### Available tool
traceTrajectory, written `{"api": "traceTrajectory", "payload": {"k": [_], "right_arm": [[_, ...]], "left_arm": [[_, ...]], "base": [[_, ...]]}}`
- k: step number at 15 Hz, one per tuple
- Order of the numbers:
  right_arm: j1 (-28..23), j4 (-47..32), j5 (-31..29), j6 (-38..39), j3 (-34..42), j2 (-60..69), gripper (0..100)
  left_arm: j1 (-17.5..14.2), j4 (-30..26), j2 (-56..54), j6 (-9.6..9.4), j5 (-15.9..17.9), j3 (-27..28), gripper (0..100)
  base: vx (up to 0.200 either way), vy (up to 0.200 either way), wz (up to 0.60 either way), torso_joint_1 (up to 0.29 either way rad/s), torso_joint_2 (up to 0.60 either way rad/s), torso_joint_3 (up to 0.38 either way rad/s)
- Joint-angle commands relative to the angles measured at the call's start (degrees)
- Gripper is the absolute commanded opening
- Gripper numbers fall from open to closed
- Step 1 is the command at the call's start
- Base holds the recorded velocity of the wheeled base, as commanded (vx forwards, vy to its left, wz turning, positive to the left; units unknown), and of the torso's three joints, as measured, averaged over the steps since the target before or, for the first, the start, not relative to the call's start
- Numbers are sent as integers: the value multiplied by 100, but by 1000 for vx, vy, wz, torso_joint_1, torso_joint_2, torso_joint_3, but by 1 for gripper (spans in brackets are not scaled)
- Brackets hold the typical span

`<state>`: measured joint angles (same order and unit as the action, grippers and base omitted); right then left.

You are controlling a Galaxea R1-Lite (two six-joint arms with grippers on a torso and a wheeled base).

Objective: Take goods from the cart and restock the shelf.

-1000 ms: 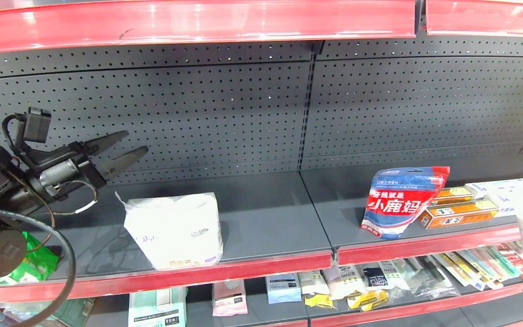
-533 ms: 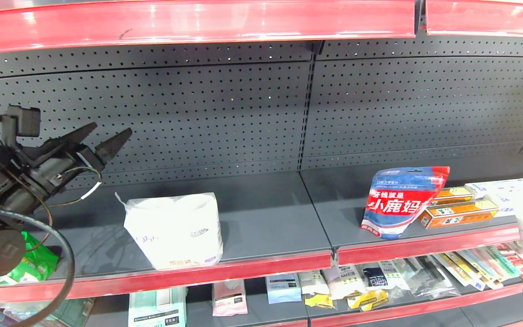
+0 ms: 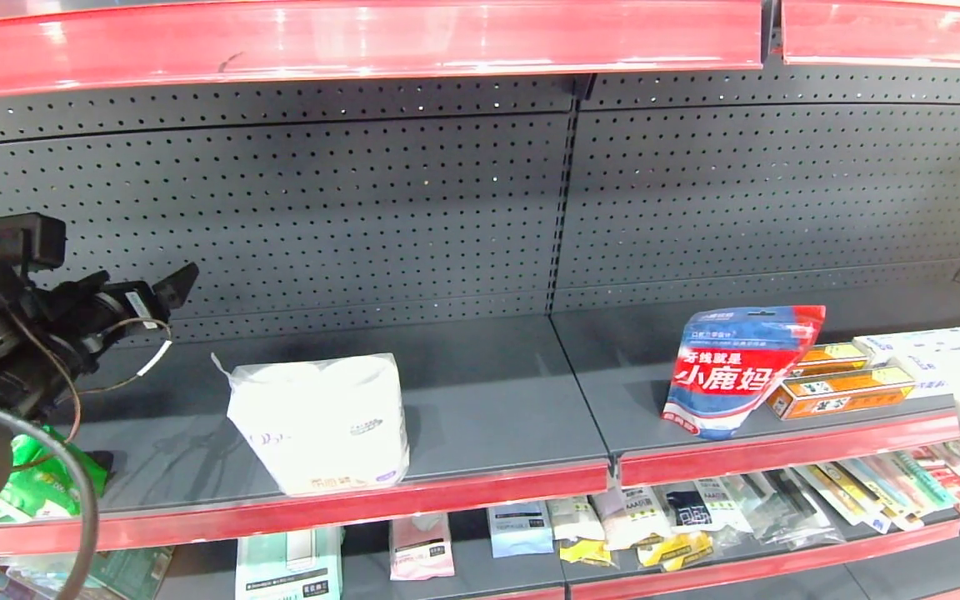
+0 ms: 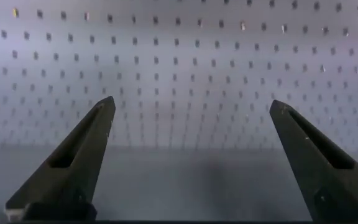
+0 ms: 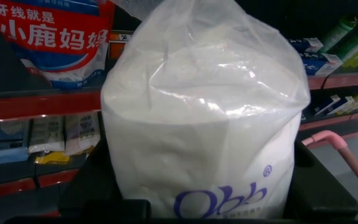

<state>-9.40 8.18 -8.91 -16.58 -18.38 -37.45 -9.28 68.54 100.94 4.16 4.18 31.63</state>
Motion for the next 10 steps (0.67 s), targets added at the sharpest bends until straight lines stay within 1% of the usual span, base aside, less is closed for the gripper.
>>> {"api": "traceTrajectory", "payload": {"k": [1,3,4,5,6,7,8,9,10], "right_arm": [[-18,-1,-5,-3,72,185,0],[-18,-9,3,-3,195,335,0],[-9,-9,3,6,230,379,0],[8,-1,21,6,221,388,0],[52,-1,109,6,168,352,0],[79,8,311,6,89,300,0],[79,-1,443,-3,28,264,0],[79,-1,742,-12,-113,141,0],[79,-1,874,-12,-210,1,0]], "left_arm": [[31,-376,-663,-3,4,-307,100],[22,-429,-1032,-11,4,-720,100],[31,-464,-1243,-64,13,-913,100],[31,-569,-1481,-187,13,-1168,100],[31,-666,-1744,-249,39,-1432,100],[31,-798,-2061,-257,153,-1713,100],[31,-877,-2272,-266,215,-1871,100],[31,-1255,-2799,-363,338,-2162,100],[31,-1633,-3203,-416,452,-2276,100]], "base": [[0,0,0,0,0,0],[0,0,0,0,0,0],[0,0,0,0,0,0],[0,0,0,0,0,0],[0,0,0,0,0,0],[0,0,0,0,0,0],[0,0,0,0,0,0],[0,0,0,0,0,0],[0,0,0,0,0,0]]}}
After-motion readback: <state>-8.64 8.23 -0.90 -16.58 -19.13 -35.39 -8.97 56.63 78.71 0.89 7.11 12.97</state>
